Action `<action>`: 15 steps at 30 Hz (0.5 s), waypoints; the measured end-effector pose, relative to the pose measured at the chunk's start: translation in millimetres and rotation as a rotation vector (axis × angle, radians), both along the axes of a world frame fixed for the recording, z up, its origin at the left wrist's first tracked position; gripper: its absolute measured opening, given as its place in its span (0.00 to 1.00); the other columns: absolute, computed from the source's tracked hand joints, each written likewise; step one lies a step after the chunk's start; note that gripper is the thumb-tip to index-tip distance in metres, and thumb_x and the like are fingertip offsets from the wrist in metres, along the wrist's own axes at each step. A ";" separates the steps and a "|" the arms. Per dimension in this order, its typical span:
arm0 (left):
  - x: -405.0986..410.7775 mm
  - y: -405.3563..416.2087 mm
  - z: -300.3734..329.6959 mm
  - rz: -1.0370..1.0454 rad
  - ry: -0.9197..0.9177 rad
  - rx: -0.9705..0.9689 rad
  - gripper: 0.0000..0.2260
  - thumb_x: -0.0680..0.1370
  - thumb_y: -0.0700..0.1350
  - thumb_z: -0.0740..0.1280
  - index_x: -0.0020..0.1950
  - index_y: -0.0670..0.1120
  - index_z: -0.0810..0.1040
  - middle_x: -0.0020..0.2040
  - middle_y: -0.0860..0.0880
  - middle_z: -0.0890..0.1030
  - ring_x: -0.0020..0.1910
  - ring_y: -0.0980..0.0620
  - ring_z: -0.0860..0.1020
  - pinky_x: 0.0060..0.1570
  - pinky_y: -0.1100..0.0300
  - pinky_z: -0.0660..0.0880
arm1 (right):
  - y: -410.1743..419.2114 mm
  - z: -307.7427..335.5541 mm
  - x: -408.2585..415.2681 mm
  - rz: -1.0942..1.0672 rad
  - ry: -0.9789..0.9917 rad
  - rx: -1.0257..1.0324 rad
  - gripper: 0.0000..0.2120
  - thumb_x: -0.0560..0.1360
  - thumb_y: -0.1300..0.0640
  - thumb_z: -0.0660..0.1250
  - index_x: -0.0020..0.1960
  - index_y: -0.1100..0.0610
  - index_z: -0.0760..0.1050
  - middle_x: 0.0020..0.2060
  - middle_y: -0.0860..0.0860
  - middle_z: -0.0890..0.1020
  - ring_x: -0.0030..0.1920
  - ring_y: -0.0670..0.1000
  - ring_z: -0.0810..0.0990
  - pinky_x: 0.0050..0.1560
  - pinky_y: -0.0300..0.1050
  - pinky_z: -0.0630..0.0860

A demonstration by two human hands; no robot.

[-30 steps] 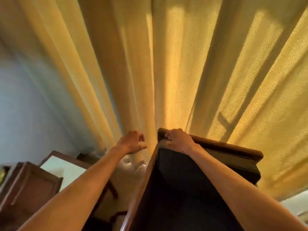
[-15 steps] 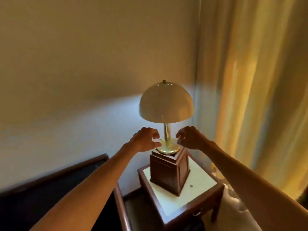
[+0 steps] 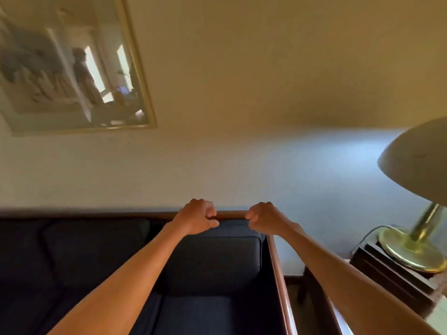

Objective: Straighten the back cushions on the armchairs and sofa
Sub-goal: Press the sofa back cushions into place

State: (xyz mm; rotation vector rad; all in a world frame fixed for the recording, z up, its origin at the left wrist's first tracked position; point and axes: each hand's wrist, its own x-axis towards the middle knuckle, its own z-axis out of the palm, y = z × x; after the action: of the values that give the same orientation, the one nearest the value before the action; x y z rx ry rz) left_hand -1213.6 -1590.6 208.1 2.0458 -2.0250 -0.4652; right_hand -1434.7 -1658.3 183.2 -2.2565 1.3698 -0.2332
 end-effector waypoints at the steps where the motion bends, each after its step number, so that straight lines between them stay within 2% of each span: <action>1: 18.2 -12.1 -12.8 0.012 0.008 0.011 0.14 0.75 0.51 0.72 0.58 0.48 0.80 0.56 0.51 0.82 0.51 0.53 0.79 0.56 0.53 0.77 | -13.6 -12.3 17.6 0.021 0.004 -0.011 0.06 0.60 0.59 0.56 0.26 0.55 0.60 0.27 0.51 0.65 0.31 0.53 0.65 0.31 0.45 0.61; 3: 52.5 -40.0 -40.7 0.060 0.017 0.016 0.14 0.75 0.51 0.72 0.58 0.48 0.79 0.56 0.52 0.82 0.49 0.54 0.78 0.55 0.54 0.76 | -44.1 -34.7 50.5 0.015 0.031 0.000 0.04 0.59 0.60 0.55 0.27 0.55 0.60 0.27 0.50 0.62 0.31 0.53 0.63 0.30 0.42 0.56; 4: 67.4 -54.0 -55.0 0.088 0.021 0.023 0.14 0.75 0.51 0.72 0.58 0.49 0.79 0.57 0.53 0.81 0.50 0.54 0.78 0.55 0.54 0.76 | -60.8 -48.7 65.4 0.006 0.044 0.036 0.05 0.59 0.59 0.55 0.26 0.53 0.64 0.27 0.50 0.65 0.32 0.54 0.65 0.29 0.42 0.57; 5: 79.9 -66.7 -69.9 0.108 0.019 0.036 0.14 0.75 0.52 0.72 0.59 0.50 0.79 0.57 0.54 0.81 0.51 0.54 0.78 0.54 0.54 0.76 | -75.8 -64.4 78.3 0.012 0.042 0.082 0.09 0.61 0.59 0.57 0.26 0.47 0.70 0.30 0.49 0.70 0.35 0.56 0.70 0.29 0.42 0.60; 6: 90.9 -77.8 -85.7 0.122 0.014 0.049 0.15 0.75 0.52 0.72 0.59 0.51 0.78 0.57 0.55 0.80 0.52 0.53 0.78 0.53 0.54 0.75 | -88.5 -80.6 90.3 0.026 0.047 0.119 0.14 0.64 0.58 0.60 0.30 0.40 0.76 0.35 0.48 0.76 0.40 0.57 0.75 0.32 0.42 0.67; 7: 100.1 -86.9 -100.8 0.135 0.007 0.050 0.15 0.75 0.52 0.71 0.60 0.51 0.78 0.58 0.55 0.80 0.54 0.53 0.78 0.52 0.54 0.74 | -99.1 -94.2 100.8 0.023 0.052 0.143 0.15 0.68 0.58 0.63 0.41 0.39 0.81 0.43 0.48 0.81 0.47 0.58 0.79 0.39 0.45 0.74; 8: 108.3 -95.7 -115.6 0.150 0.006 0.039 0.15 0.75 0.52 0.71 0.60 0.52 0.77 0.58 0.55 0.79 0.55 0.53 0.78 0.51 0.54 0.74 | -107.4 -105.2 110.2 0.012 0.050 0.147 0.15 0.71 0.57 0.64 0.53 0.44 0.82 0.51 0.49 0.83 0.53 0.58 0.80 0.48 0.48 0.78; 9: 116.2 -104.2 -130.7 0.166 0.005 0.032 0.15 0.75 0.52 0.71 0.60 0.52 0.77 0.58 0.55 0.79 0.56 0.52 0.77 0.52 0.54 0.74 | -116.0 -117.9 119.4 -0.003 0.050 0.143 0.16 0.73 0.56 0.65 0.60 0.48 0.80 0.57 0.49 0.82 0.57 0.57 0.80 0.54 0.50 0.78; 11: 129.7 -118.6 -161.8 0.179 -0.005 0.027 0.16 0.75 0.53 0.71 0.61 0.51 0.76 0.59 0.55 0.78 0.58 0.52 0.77 0.53 0.53 0.75 | -129.5 -143.5 135.2 -0.008 0.058 0.123 0.21 0.76 0.53 0.66 0.69 0.50 0.73 0.63 0.48 0.79 0.61 0.55 0.78 0.57 0.52 0.76; 15: 153.1 -146.5 -219.7 0.154 -0.054 0.042 0.22 0.74 0.54 0.71 0.66 0.50 0.72 0.63 0.52 0.76 0.63 0.50 0.74 0.55 0.52 0.75 | -154.9 -194.1 156.7 0.008 0.127 0.065 0.32 0.74 0.47 0.69 0.75 0.50 0.64 0.71 0.49 0.72 0.70 0.55 0.68 0.63 0.56 0.71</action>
State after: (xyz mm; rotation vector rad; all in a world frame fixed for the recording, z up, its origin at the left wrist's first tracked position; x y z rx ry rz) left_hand -1060.5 -1737.1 -11.6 2.2414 -1.8833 -0.4309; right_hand -1278.1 -1813.3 -10.9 -2.2552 1.4109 -0.0429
